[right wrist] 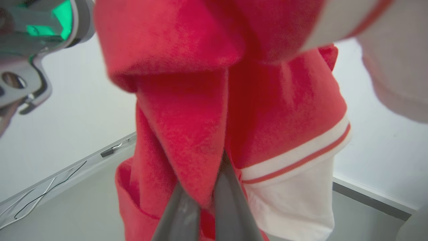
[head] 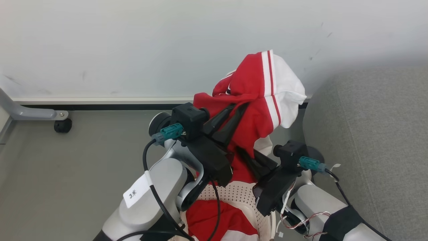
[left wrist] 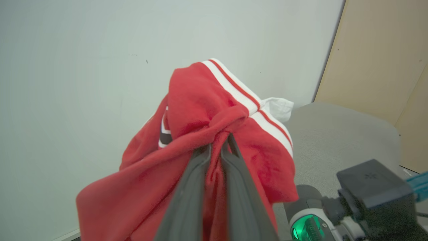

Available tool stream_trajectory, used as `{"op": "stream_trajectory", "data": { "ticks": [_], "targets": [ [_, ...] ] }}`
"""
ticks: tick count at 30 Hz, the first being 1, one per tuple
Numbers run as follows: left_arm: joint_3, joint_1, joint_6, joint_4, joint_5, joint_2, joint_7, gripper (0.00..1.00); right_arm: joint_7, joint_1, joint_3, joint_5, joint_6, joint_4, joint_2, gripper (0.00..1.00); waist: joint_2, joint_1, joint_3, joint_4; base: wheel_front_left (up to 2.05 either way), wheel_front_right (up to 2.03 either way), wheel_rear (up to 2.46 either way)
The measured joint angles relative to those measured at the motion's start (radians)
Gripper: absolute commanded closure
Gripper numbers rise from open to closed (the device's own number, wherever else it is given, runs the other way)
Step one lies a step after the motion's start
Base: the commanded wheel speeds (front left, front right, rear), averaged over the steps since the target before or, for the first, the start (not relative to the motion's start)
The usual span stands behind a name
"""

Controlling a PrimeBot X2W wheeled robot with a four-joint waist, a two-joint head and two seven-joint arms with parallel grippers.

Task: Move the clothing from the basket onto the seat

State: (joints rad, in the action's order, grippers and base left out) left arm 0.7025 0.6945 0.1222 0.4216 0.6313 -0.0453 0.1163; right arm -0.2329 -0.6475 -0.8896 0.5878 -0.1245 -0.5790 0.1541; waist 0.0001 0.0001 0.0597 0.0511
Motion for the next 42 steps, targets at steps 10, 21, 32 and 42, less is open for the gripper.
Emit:
{"op": "stream_trajectory", "data": {
  "ticks": [10,21,32,42],
  "targets": [
    [-0.023,-0.081,-0.019,0.012,0.010,-0.021,0.004,1.00,-0.016,0.052,0.073,0.046,0.000,0.001,0.035,1.00,0.0000,0.0000,-0.002,-0.036,0.00,0.00,0.00],
    [-0.026,-0.097,-0.027,-0.010,0.029,-0.030,0.010,0.00,-0.016,0.100,0.213,0.065,0.000,0.092,0.092,1.00,0.0000,-0.0001,-0.010,-0.086,0.00,0.00,0.00],
    [-0.021,-0.152,-0.034,-0.028,0.029,-0.053,0.011,0.00,-0.016,0.108,0.354,0.044,0.015,0.243,0.164,1.00,0.0000,0.0000,-0.019,-0.164,0.00,0.00,0.00],
    [-0.020,-0.175,-0.034,-0.079,0.029,-0.081,0.027,0.00,-0.023,0.203,0.555,0.060,0.045,0.464,0.234,1.00,0.0000,-0.0001,-0.024,-0.265,0.00,0.00,0.00]
  ]
}}
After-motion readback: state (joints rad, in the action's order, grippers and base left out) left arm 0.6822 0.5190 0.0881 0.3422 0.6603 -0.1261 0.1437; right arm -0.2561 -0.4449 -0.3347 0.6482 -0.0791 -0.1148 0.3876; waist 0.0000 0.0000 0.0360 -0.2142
